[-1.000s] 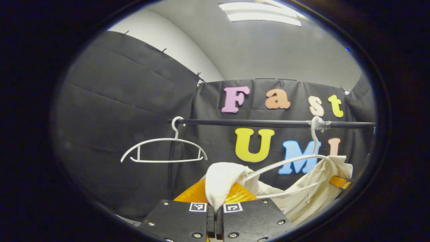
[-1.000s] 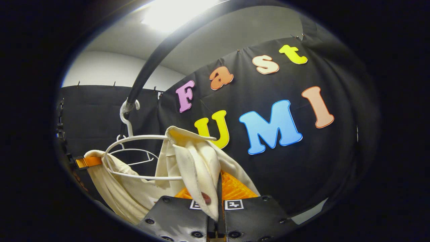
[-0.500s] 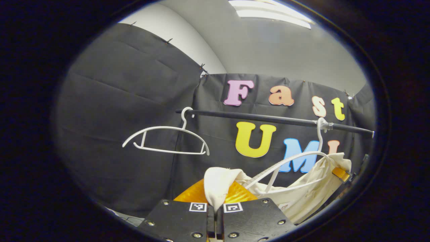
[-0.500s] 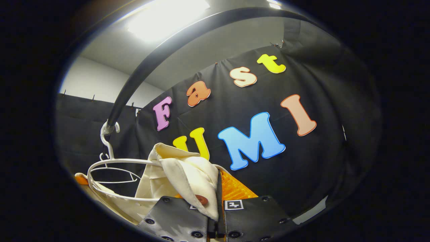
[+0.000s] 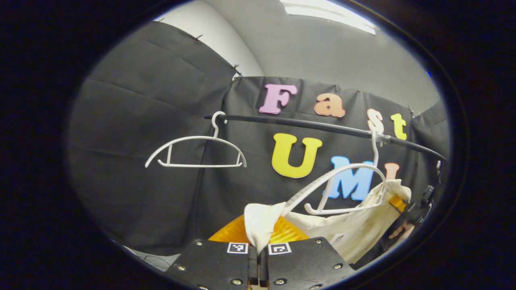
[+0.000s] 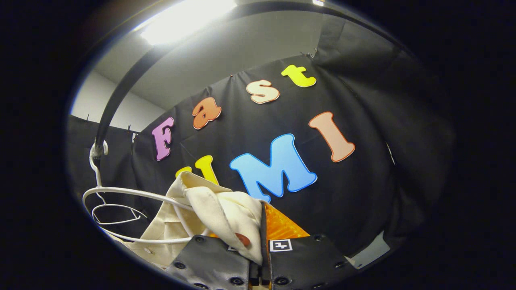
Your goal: Grasp the clothes on the hanger with both hands and then place them into the laundry hamper below.
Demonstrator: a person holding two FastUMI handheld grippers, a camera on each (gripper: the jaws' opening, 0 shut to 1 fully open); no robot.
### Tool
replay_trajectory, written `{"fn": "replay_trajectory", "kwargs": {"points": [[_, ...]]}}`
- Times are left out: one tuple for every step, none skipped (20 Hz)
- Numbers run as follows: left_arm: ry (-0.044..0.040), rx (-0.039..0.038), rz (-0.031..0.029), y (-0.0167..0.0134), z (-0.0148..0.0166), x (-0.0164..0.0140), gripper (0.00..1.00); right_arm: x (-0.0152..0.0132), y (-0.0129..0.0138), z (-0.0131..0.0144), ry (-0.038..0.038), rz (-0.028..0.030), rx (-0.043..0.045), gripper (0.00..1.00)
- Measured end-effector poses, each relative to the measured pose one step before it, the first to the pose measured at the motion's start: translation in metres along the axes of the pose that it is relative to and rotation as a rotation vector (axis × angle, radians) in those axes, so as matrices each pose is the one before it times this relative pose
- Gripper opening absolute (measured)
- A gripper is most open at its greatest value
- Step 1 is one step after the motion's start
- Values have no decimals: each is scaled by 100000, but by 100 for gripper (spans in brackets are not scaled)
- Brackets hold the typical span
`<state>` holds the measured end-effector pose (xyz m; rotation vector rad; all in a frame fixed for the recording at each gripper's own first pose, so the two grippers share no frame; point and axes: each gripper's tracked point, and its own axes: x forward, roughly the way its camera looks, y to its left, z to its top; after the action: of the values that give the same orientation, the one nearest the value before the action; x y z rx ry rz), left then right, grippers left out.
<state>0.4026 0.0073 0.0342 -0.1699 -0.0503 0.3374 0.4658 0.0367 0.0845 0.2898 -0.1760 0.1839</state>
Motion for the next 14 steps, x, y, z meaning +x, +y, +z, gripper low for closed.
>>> {"fn": "replay_trajectory", "kwargs": {"points": [[577, -429, -604, -217, -258, 373, 4, 455, -761, -401, -150, -1813, -2665, 7], [931, -1341, -973, -250, -225, 365, 4, 233, -391, -548, 1242, -519, -1405, 7], [416, -863, -1158, -313, -274, -52, 3, -109, -334, -513, 919, -623, -1191, 7], [373, 762, -182, 129, -353, -134, 4, 53, -411, -343, 520, -690, -1344, 7], [764, 1112, -109, 70, -451, 124, 4, 42, -372, -430, 825, -612, -1373, 7], [1445, 151, -370, 21, -566, 66, 4, 1, -373, -470, 1182, -867, -908, 7], [1666, -1057, -1646, -462, -667, -68, 3, 19, -415, -456, 529, -945, -1299, 7], [1807, -1075, -1285, -355, -755, -9, 3, 134, -516, -527, 1381, -1382, -1718, 7], [1362, -164, -1074, -315, -639, 104, 3, -404, -531, -507, 1412, -1135, -895, 7], [313, 679, -1126, -159, -403, -74, 4, -526, -343, -203, 971, -1100, -200, 7], [162, 1234, -939, 101, -257, 6, 4, -483, -252, -100, 298, -824, -280, 7], [572, 1012, -1331, 30, -285, 63, 4, -503, -332, 117, -471, -1351, -1557, 7], [742, 85, -1537, -15, -267, 68, 4, -369, -339, -64, -516, -1277, -2449, 7], [1608, -1234, -1351, -183, -512, -35, 4, -331, -386, -216, 516, -1656, -2813, 7]]}}
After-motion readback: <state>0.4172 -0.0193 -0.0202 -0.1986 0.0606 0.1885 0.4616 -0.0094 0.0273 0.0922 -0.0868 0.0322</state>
